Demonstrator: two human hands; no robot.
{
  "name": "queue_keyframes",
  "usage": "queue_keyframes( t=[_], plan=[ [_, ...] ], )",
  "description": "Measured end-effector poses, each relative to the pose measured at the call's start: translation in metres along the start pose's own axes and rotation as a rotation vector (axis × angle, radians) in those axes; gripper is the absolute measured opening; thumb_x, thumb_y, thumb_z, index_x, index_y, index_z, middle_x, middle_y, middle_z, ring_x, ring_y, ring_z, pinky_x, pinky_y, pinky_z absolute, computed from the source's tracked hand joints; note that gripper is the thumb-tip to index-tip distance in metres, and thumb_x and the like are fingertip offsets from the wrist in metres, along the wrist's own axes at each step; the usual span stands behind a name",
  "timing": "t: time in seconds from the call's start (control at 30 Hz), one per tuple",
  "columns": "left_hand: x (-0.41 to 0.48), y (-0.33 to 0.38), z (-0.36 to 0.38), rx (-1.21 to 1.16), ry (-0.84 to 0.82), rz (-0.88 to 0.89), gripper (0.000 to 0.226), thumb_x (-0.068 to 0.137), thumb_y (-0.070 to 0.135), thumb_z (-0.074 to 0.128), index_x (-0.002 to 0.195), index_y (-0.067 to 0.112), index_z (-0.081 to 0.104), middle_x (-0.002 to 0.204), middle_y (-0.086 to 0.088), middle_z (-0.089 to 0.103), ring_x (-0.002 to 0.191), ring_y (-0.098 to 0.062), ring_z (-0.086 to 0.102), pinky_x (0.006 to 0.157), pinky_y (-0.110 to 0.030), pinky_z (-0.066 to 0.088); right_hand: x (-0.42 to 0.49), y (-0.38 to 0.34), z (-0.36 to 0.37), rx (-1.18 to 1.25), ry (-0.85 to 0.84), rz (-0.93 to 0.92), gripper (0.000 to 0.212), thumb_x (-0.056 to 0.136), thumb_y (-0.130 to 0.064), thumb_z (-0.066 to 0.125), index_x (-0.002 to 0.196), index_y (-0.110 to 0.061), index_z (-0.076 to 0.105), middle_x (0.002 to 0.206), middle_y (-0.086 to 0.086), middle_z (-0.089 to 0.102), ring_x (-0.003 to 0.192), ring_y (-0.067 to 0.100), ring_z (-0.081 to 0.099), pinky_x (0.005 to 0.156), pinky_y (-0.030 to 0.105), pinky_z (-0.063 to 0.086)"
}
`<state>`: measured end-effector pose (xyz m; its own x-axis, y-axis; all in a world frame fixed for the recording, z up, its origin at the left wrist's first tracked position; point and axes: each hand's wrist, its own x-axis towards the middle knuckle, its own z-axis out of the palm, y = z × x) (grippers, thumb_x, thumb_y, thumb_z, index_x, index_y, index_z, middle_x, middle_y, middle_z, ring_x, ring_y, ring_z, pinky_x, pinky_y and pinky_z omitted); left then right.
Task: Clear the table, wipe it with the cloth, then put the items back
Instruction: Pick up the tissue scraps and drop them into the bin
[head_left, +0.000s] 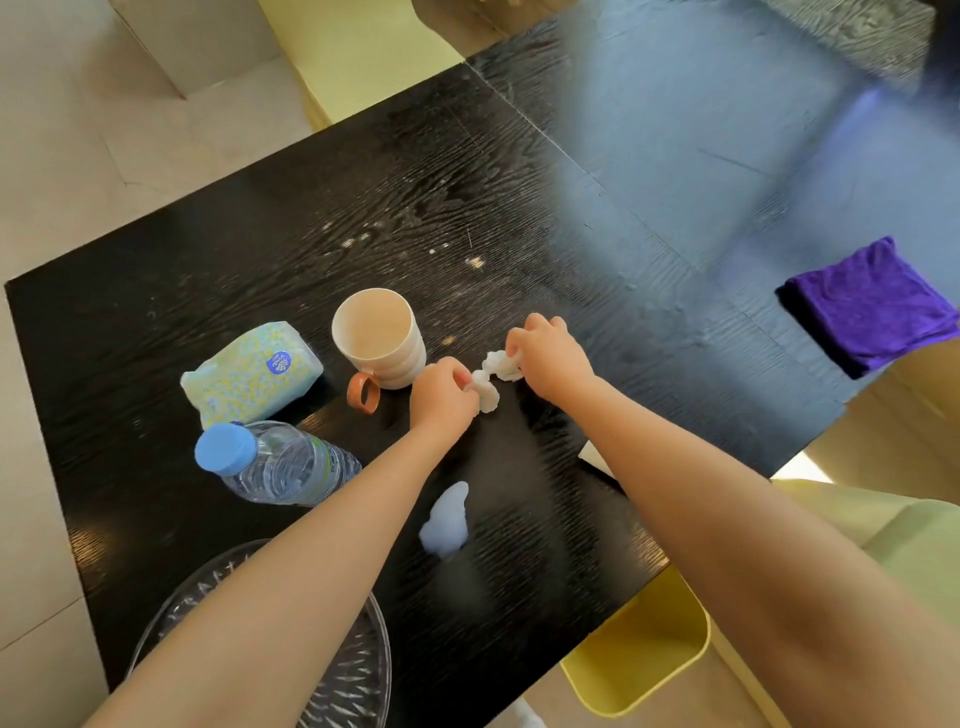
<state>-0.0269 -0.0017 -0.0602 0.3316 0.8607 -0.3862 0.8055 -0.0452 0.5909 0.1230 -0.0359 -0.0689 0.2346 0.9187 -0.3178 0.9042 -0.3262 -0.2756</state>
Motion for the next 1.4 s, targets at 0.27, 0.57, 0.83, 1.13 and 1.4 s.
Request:
queue_keyframes(
  t=[0.27, 0.57, 0.83, 1.13, 1.4],
  plan=[
    [-0.005, 0.024, -0.006, -0.327, -0.079, -0.147, 0.016, 0.085, 0.006, 0.06, 0.099, 0.014, 0.06, 0.103, -0.004, 0.06, 0.094, -0.019, 0.062, 0.085, -0.034, 0.056, -0.033, 0.01, -0.059, 0.667, 0.024, 0.154, 0.022, 0.083, -0.013, 0.058, 0.103, -0.015, 0.065, 0.074, -0.005, 0.053, 0.067, 0.012, 0.05, 0.056, 0.021, 0.039],
    [-0.026, 0.072, -0.008, -1.073, -0.421, -0.276, 0.03, 0.092, 0.01, 0.052, 0.116, -0.004, 0.061, 0.117, -0.022, 0.065, 0.105, -0.028, 0.064, 0.086, -0.038, 0.056, -0.095, 0.019, -0.074, 0.775, 0.054, 0.206, 0.031, 0.096, -0.028, 0.046, 0.111, -0.015, 0.07, 0.108, 0.006, 0.069, 0.097, 0.02, 0.061, 0.088, 0.036, 0.049],
    [-0.048, 0.093, 0.025, -0.927, -0.642, -0.088, 0.032, 0.09, 0.006, 0.056, 0.12, -0.001, 0.06, 0.118, -0.016, 0.064, 0.103, -0.024, 0.064, 0.088, -0.033, 0.054, -0.132, 0.055, -0.065, 0.87, 0.165, 0.305, 0.033, 0.084, -0.023, 0.068, 0.115, -0.017, 0.058, 0.104, 0.002, 0.062, 0.079, 0.013, 0.063, 0.055, 0.013, 0.051],
    [-0.06, 0.077, 0.062, -0.165, -0.331, -0.02, 0.021, 0.088, 0.033, 0.055, 0.099, 0.019, 0.066, 0.098, 0.001, 0.061, 0.092, -0.018, 0.057, 0.07, -0.027, 0.044, -0.167, 0.076, -0.023, 0.676, 0.222, 0.446, 0.03, 0.082, -0.024, 0.067, 0.11, -0.014, 0.065, 0.103, 0.001, 0.062, 0.094, 0.015, 0.056, 0.065, 0.018, 0.044],
    [-0.076, 0.074, 0.066, -0.405, -0.546, -0.278, 0.027, 0.09, 0.034, 0.056, 0.101, 0.01, 0.059, 0.101, -0.006, 0.063, 0.105, -0.024, 0.062, 0.085, -0.035, 0.055, -0.175, 0.07, 0.01, 0.864, 0.224, 0.542, 0.029, 0.085, -0.029, 0.064, 0.112, -0.022, 0.065, 0.116, -0.001, 0.059, 0.106, 0.014, 0.051, 0.08, 0.026, 0.048]
  ],
)
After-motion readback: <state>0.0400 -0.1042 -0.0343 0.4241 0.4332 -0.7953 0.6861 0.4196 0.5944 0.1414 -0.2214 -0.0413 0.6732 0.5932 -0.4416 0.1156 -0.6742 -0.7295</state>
